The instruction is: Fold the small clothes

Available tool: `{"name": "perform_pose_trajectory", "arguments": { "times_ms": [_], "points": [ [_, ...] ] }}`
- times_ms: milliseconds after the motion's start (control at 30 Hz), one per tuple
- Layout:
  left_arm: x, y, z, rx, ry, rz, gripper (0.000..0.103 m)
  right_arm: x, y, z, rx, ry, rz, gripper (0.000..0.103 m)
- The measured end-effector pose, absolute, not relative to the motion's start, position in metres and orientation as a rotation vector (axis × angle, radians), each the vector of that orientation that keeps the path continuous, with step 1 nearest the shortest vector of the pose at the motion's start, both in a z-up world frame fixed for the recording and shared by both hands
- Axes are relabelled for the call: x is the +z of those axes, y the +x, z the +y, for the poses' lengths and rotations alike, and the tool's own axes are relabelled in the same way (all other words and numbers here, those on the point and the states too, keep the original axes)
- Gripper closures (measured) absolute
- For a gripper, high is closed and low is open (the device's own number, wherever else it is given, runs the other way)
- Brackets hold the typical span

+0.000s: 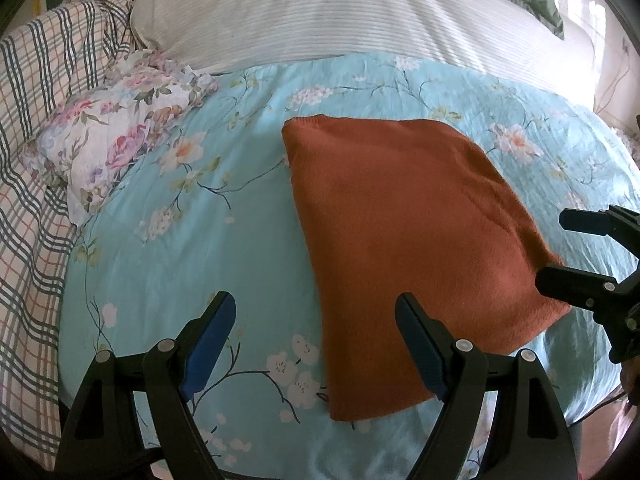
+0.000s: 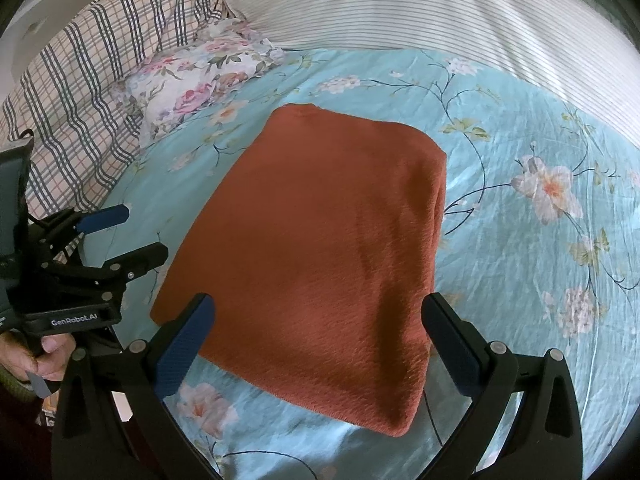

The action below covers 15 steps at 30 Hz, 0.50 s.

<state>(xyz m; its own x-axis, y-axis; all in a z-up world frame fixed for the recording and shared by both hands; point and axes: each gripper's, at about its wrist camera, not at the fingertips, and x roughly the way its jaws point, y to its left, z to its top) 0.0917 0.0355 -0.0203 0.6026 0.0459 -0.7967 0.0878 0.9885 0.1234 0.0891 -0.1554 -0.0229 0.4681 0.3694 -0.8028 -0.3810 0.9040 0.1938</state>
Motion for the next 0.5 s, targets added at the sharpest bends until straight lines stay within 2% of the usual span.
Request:
{"name": "perform_pose_trajectory", "arguments": {
  "times_ms": [500],
  "points": [
    [-0.019,0.098,0.037,-0.018,0.137,0.911,0.020,-0.028,0.102,-0.159,0.452,-0.008,0.986,0.000]
  ]
}}
